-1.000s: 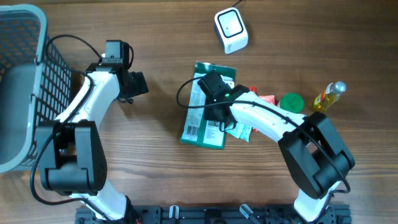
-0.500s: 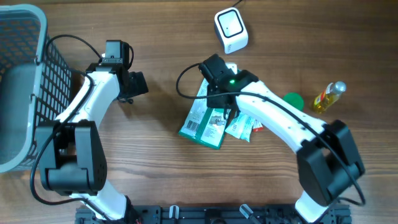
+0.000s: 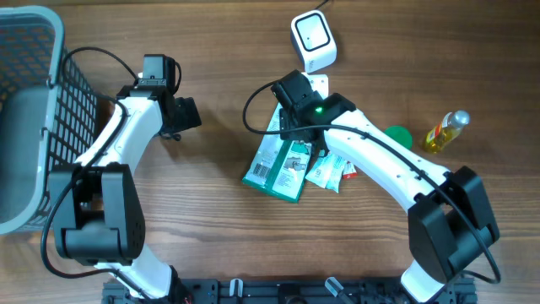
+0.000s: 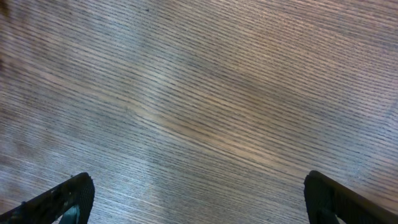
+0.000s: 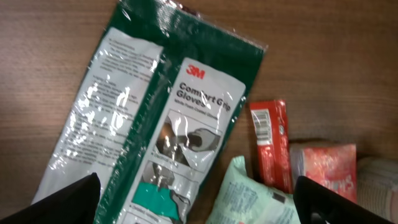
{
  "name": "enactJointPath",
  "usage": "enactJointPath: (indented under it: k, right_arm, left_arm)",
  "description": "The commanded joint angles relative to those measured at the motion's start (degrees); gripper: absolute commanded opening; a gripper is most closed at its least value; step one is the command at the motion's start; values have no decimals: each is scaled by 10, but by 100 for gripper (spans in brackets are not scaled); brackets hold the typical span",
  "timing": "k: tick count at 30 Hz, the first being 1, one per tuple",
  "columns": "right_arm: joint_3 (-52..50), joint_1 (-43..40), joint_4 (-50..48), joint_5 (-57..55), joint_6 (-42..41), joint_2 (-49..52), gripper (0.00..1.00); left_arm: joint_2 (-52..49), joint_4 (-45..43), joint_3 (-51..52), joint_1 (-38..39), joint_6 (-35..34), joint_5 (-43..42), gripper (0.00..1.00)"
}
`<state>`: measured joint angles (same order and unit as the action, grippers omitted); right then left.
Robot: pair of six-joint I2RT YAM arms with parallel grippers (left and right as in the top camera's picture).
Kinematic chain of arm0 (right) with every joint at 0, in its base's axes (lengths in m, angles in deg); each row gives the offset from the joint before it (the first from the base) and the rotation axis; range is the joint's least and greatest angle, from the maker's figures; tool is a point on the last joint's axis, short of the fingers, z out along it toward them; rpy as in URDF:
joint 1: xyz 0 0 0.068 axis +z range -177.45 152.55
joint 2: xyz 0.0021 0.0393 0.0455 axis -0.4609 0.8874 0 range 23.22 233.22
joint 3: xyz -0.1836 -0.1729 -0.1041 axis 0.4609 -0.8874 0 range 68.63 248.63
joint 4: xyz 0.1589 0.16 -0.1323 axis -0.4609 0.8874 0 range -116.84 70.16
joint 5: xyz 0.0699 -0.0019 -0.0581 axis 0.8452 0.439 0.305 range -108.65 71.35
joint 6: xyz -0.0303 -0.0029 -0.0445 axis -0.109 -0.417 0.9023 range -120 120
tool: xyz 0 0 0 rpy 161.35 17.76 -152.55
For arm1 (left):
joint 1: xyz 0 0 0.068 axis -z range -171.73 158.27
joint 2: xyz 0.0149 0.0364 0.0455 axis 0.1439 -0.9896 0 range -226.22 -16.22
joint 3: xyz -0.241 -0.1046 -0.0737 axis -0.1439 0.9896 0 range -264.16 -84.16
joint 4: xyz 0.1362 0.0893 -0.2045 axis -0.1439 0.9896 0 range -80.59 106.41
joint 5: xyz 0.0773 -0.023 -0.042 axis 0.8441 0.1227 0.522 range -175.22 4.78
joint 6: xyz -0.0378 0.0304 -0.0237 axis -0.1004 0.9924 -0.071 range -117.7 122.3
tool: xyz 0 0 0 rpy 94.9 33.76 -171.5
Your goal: Scan the item barcode
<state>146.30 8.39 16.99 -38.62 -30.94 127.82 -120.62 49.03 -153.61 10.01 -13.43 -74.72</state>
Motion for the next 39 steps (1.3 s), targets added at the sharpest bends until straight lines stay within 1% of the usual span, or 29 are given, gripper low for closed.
enactJointPath:
  k: [1, 10, 26, 31, 34, 39]
  right_arm:
    - [3, -2, -16, -7, 9, -8, 100]
    - [3, -2, -33, -7, 9, -8, 100]
    - [2, -2, -34, -7, 10, -12, 100]
    - [2, -2, -35, -7, 9, -63, 100]
    - [2, -12, -48, -33, 17, -121, 99]
    - [2, -48, -77, -24, 24, -219, 100]
  left_arm:
    - [7, -2, 4, -4, 3, 5, 100]
    - [7, -2, 4, -4, 3, 5, 100]
    - [7, -2, 4, -4, 3, 5, 100]
    - [7, -2, 4, -4, 3, 5, 100]
    - [7, -2, 4, -4, 3, 5, 100]
    - [7, -2, 4, -4, 3, 5, 100]
